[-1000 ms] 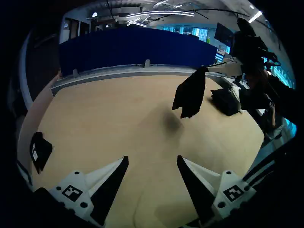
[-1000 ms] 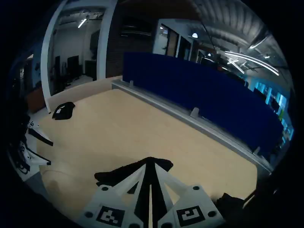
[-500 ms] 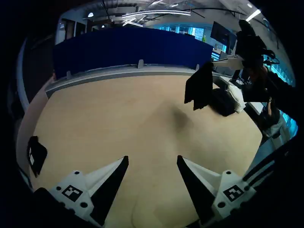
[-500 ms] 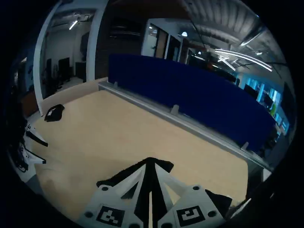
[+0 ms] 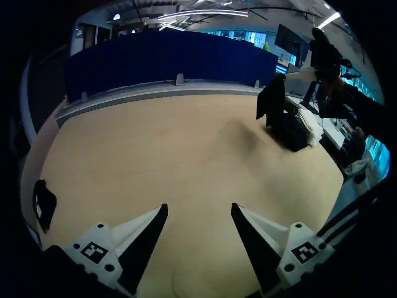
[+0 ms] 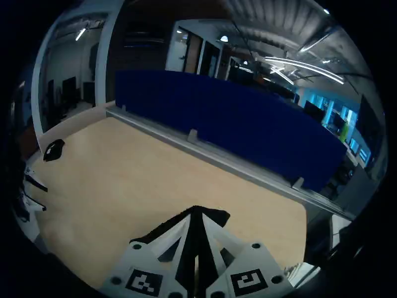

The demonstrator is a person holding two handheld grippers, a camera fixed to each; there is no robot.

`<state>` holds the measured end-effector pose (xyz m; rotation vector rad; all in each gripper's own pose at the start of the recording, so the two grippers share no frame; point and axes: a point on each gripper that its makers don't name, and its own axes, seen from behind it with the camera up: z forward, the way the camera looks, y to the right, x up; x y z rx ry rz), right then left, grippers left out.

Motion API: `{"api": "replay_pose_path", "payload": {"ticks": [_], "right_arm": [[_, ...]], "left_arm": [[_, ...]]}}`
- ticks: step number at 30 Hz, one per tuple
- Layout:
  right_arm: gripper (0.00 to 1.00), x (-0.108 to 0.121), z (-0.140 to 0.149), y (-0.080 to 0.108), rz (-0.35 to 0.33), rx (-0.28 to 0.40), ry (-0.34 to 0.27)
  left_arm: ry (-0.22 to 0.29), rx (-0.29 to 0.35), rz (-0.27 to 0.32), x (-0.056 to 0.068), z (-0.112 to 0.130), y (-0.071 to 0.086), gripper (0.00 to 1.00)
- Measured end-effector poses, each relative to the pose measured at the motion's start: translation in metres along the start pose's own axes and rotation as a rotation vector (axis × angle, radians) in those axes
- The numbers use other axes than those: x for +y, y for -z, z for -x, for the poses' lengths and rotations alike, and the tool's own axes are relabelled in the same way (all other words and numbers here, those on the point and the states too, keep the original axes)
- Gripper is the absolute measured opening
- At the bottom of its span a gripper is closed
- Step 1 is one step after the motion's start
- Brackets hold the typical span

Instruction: Fold towel

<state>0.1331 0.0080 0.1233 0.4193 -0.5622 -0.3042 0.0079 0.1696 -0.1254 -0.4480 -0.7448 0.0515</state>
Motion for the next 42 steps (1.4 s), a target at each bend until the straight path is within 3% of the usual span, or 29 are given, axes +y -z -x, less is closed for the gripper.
{"api": "replay_pose_path", "payload": {"ticks": [9,15,21,31,42], "right_arm": [[0.03,0.062,0.002,-0.012,0.047,-0.025,-0.02],[0.03,0.079,0.007,-0.021,0.06,-0.038,-0.034],[0.03,0.087,0.016,-0.018,0.072,-0.046,-0.041],[0.03,0.1,0.05,0.016,0.116,-0.062,-0.085],[0.03,0.119,0.15,0.071,0.213,-0.123,-0.243]], "left_arm": [[-0.006,-0.008,0.0,0.01,-0.009,-0.012,0.94],[-0.013,-0.015,-0.004,0.013,-0.012,-0.016,0.94],[-0.019,-0.017,-0.003,0.017,-0.016,-0.019,0.94],[-0.036,-0.022,0.017,0.027,-0.02,-0.024,0.94],[-0.059,-0.041,0.032,0.035,-0.016,-0.025,0.94]]}}
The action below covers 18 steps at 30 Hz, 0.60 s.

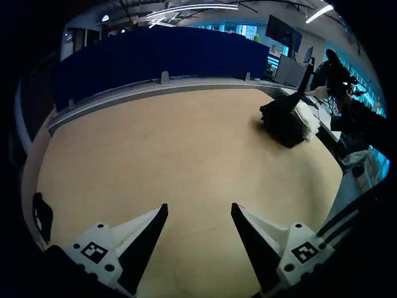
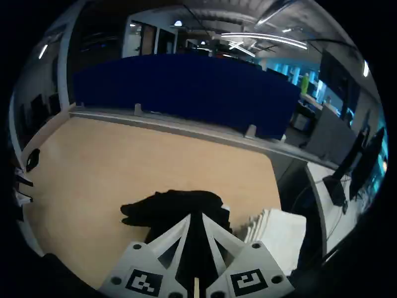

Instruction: Fold towel

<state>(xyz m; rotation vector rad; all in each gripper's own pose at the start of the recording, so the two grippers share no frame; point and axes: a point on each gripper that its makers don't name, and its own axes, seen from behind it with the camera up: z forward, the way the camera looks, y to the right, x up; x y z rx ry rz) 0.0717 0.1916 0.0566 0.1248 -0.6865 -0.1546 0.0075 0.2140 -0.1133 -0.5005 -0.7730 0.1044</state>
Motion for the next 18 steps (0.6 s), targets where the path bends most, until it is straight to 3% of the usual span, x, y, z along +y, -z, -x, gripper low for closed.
{"api": "replay_pose_path", "payload": {"ticks": [6,12,18], "right_arm": [[0.03,0.018,0.056,0.002,0.042,-0.059,-0.094],[0.03,0.013,0.105,-0.008,0.047,-0.129,-0.147],[0.04,0.011,0.135,-0.018,0.067,-0.175,-0.189]], "left_arm": [[-0.018,-0.01,0.003,0.004,0.002,0.0,0.94],[-0.025,-0.015,0.006,0.009,0.004,0.0,0.94],[-0.028,-0.013,0.002,0.012,0.004,0.004,0.94]]}}
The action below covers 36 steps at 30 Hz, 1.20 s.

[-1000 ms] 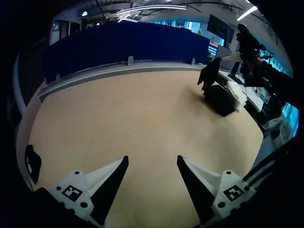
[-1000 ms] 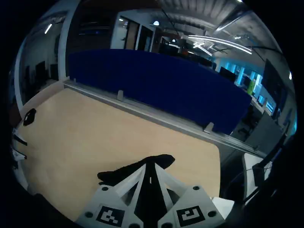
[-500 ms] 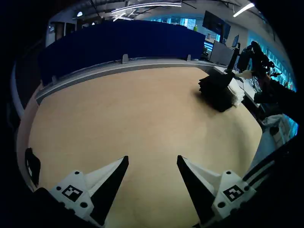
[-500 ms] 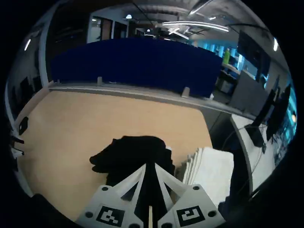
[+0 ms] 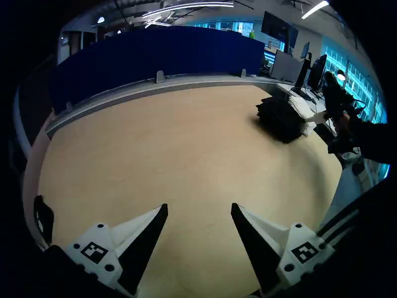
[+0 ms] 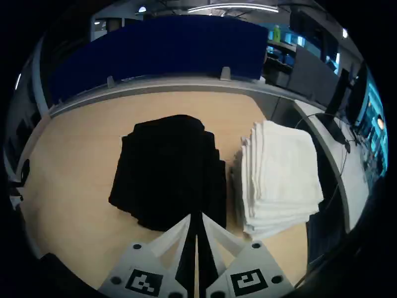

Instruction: Fold towel

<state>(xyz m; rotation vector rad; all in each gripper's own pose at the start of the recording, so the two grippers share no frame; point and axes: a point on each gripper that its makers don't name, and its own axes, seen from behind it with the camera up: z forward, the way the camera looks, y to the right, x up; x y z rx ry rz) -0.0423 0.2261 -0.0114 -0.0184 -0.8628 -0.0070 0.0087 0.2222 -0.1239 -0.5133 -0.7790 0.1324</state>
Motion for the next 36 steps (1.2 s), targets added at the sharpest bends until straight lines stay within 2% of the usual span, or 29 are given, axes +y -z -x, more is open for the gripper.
{"api": "replay_pose_path", "payload": {"ticks": [8,16,18,26,30,36], "right_arm": [[0.04,0.006,0.007,-0.014,0.012,-0.011,-0.046],[0.04,0.006,0.002,-0.007,0.02,0.025,-0.035],[0.08,0.007,-0.001,-0.003,0.025,0.04,-0.035],[0.58,0.018,-0.017,0.016,0.075,0.114,-0.022],[0.68,0.024,-0.02,0.022,0.109,0.129,-0.015],[0.7,0.026,-0.023,0.028,0.132,0.145,-0.016]], "left_arm": [[-0.009,-0.006,-0.01,0.0,0.002,0.004,0.94],[-0.007,-0.006,-0.01,0.001,0.001,0.002,0.94],[-0.008,-0.006,-0.009,0.001,0.0,0.001,0.94],[-0.01,-0.004,-0.004,0.003,-0.002,-0.001,0.94],[-0.012,-0.003,-0.003,0.003,-0.003,-0.002,0.94],[-0.013,0.002,0.0,0.003,-0.006,-0.001,0.94]]}}
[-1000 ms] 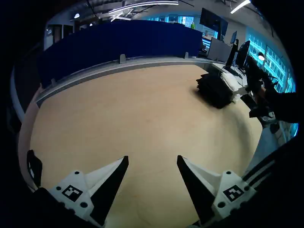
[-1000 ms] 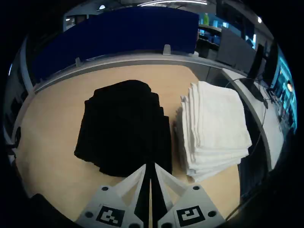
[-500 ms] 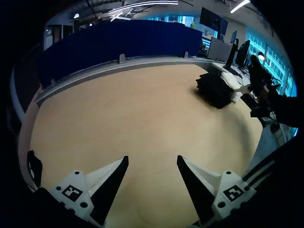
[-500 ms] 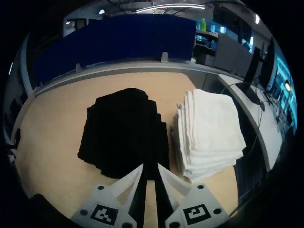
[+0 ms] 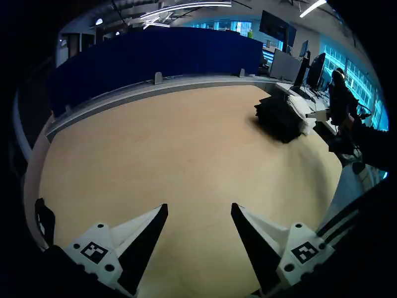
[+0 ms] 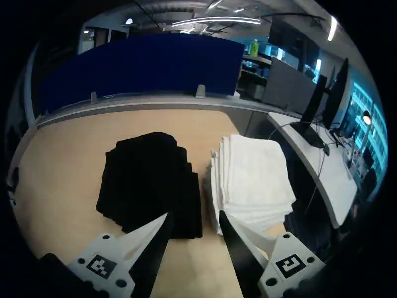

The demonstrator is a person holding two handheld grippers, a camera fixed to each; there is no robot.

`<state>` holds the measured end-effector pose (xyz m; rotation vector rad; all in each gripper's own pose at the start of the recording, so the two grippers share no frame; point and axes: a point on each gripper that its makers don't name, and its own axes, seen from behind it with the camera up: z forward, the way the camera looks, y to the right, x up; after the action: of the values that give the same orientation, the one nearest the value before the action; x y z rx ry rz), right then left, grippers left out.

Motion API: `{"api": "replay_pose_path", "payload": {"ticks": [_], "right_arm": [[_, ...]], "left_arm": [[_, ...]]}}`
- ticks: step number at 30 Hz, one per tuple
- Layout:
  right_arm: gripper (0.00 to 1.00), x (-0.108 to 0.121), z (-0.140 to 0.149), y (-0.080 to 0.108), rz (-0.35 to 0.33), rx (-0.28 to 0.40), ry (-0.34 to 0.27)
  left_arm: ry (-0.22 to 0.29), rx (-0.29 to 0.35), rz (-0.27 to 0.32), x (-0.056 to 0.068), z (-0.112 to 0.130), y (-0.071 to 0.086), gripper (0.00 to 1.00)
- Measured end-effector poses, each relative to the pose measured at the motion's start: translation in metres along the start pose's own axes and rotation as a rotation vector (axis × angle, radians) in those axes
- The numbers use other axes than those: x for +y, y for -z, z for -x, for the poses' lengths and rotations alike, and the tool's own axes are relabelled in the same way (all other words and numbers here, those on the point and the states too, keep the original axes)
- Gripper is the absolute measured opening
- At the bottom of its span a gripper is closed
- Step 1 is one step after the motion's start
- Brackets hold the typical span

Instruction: Fold towel

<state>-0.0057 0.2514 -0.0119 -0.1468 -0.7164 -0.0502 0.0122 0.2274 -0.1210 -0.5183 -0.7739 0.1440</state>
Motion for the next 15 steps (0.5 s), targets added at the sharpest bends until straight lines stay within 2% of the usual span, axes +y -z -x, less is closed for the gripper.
{"api": "replay_pose_path", "payload": {"ticks": [4,6,10,15], "right_arm": [[0.74,-0.021,-0.014,0.004,-0.055,0.044,-0.008],[0.84,-0.033,-0.023,0.005,-0.081,0.069,-0.015],[0.97,-0.052,-0.038,0.001,-0.111,0.095,-0.02],[1.0,-0.071,-0.047,-0.006,-0.133,0.103,-0.001]], "left_arm": [[0.003,0.001,0.0,-0.002,0.0,0.001,0.94],[0.004,0.001,-0.002,-0.003,0.0,0.001,0.94],[0.005,0.003,-0.005,-0.004,-0.001,0.003,0.94],[0.013,0.007,-0.011,-0.006,0.0,0.006,0.94]]}}
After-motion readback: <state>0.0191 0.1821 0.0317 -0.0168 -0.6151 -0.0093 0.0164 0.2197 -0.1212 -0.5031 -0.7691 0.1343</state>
